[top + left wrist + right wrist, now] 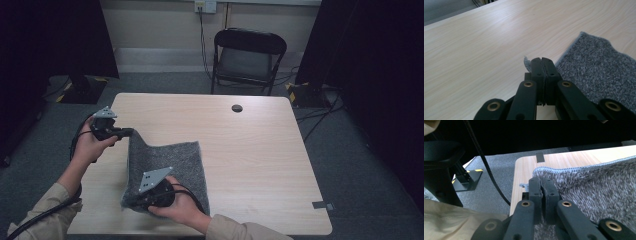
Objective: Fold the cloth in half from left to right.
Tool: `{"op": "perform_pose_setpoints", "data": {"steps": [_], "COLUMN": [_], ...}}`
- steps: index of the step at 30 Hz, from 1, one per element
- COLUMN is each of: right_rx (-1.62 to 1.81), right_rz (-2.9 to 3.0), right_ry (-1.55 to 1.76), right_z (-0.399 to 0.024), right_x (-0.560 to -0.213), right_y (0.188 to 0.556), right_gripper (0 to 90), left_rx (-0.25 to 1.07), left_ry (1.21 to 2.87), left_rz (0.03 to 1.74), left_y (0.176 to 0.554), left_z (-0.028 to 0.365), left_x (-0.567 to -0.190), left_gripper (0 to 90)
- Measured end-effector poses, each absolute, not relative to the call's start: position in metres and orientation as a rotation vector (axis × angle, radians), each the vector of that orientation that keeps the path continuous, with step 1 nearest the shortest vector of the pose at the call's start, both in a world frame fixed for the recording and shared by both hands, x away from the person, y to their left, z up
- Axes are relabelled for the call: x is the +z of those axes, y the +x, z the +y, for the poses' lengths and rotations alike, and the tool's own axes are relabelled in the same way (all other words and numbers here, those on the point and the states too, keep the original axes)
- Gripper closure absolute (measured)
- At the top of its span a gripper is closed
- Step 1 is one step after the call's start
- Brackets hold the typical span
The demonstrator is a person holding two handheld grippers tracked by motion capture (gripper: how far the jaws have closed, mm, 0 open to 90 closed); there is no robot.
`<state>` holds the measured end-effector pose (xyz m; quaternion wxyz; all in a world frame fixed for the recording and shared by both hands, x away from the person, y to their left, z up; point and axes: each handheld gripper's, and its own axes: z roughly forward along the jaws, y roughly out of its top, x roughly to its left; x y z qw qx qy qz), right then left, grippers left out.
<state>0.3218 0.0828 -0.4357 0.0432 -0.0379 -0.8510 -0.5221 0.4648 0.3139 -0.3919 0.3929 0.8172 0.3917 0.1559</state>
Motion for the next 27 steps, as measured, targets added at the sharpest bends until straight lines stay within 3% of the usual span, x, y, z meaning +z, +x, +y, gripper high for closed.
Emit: {"op": "perform_pose_setpoints", "data": {"steps": [7,16,27], "right_rx": [-1.651,-1.621,-1.520], "right_rz": [-2.606,-2.635,-2.669], "right_ry": [-0.252,-0.419,-0.483], "right_z": [0.021,-0.036,-0.054], "right_x": [-0.423,-0.444,-0.469], "right_y": [0.317,0.315,0.314], "right_gripper": [87.9,87.5,85.9], "left_rx": [0.345,0.259,0.214], "left_ry": [2.111,2.171,2.221], "left_rz": [0.885,0.799,0.801], "left_y": [0.482,0.499,0.507], "left_z": [0.251,0.180,0.149], "left_x": [-0.385,-0.403,-0.434], "left_gripper": [89.2,89.1,88.2]}}
